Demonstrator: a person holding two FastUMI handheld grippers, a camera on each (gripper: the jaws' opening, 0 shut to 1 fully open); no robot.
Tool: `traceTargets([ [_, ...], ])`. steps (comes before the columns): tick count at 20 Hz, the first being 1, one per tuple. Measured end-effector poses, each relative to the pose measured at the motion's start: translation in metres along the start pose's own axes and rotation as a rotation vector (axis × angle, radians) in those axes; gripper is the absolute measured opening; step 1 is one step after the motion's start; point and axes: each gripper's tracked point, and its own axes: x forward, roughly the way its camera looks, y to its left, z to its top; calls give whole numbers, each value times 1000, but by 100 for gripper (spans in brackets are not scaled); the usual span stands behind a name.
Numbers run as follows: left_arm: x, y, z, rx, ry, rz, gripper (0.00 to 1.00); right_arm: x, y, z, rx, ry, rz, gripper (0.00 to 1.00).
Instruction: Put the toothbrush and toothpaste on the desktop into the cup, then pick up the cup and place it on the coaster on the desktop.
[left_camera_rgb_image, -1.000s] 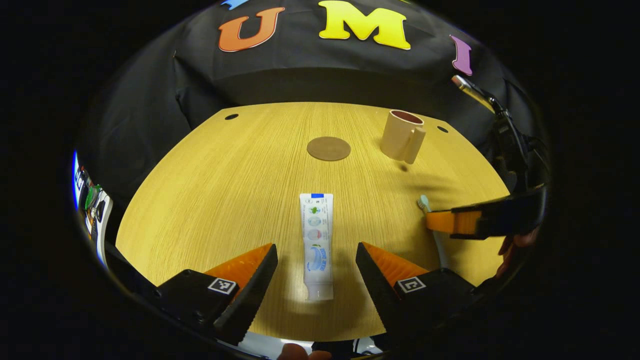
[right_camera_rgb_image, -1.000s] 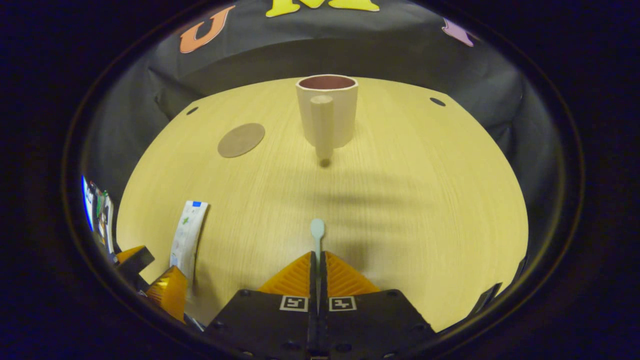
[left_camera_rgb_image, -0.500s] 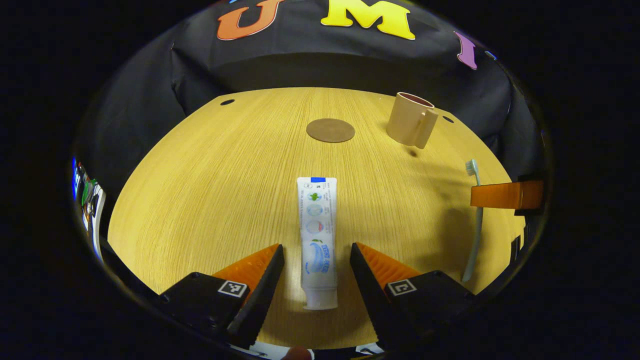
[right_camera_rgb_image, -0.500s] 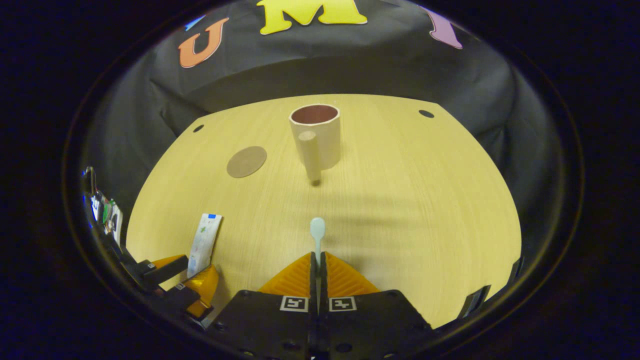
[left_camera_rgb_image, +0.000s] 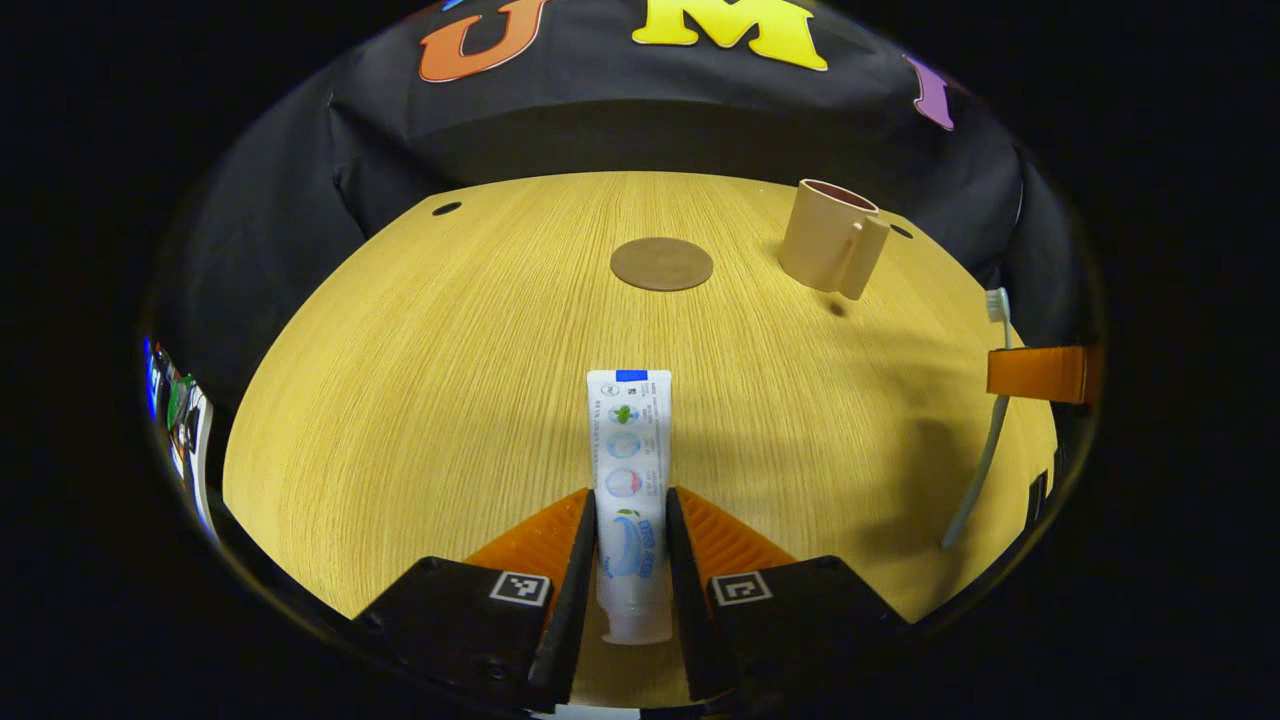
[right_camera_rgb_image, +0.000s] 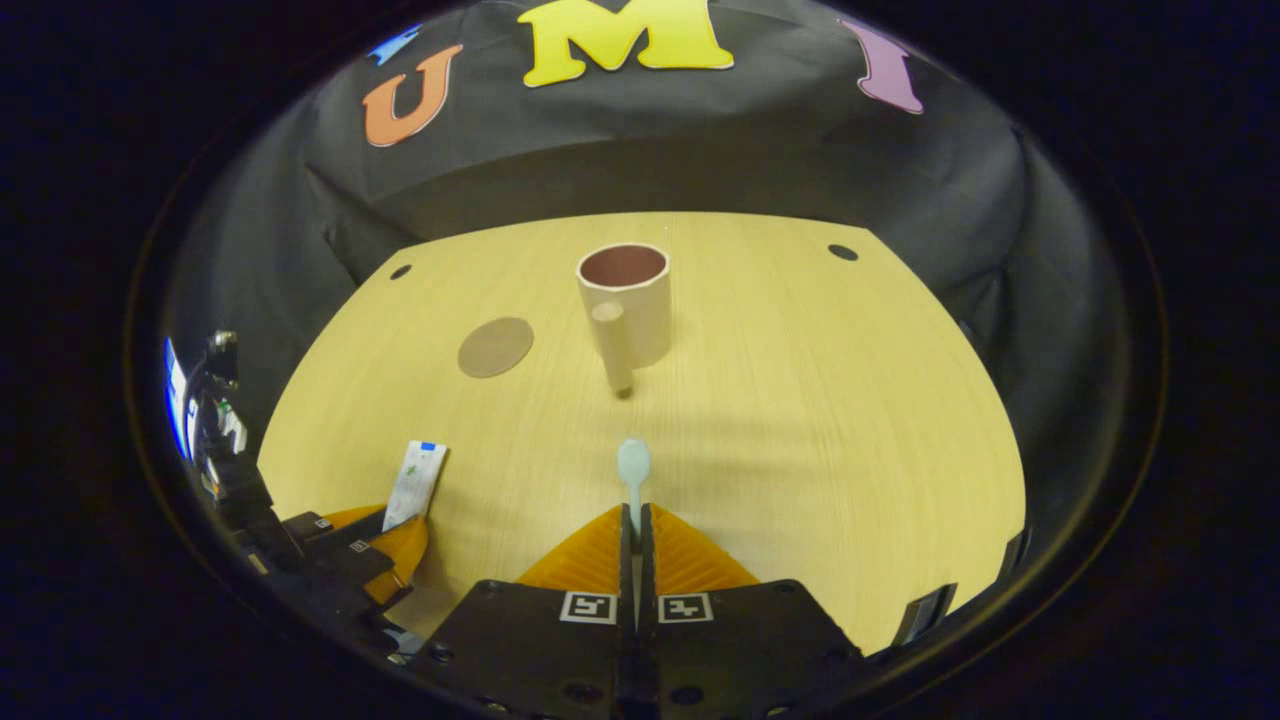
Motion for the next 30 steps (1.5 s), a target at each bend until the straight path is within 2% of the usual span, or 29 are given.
traceTargets([
  [3,-1,-3,0,-14,6,-27,39,-6,-2,22,-15,-59,-1,0],
  [4,-3,-4,0,-18,7,-39,45,-9,-1,31,-18,-79,1,0],
  [5,-4,-4,-1,-16,13,-45,36,-11,-1,41,-21,-98,2,0],
  [7,-7,0,-4,-22,20,-49,35,-11,-2,60,-19,-140,5,0],
  [8,-9,2,-5,-31,19,-50,41,-10,-2,70,-16,-161,8,0],
  [9,-12,4,-5,-42,17,-46,34,-11,-1,78,-10,-175,14,0],
  [10,-14,6,-5,-53,16,-42,33,-16,0,85,-6,-190,16,0],
  [16,-34,15,16,-93,-33,-31,33,-27,11,158,-9,-320,38,0],
  [17,-37,16,22,-93,-44,-26,40,-27,14,173,-11,-349,42,0],
  [18,-41,18,27,-94,-54,-24,33,-27,17,187,-13,-374,49,0],
  [24,-53,24,48,-103,-101,-1,33,-10,30,261,-26,-511,59,0],
  [30,-44,26,64,-95,-112,17,33,39,36,261,-56,-450,68,0],
])
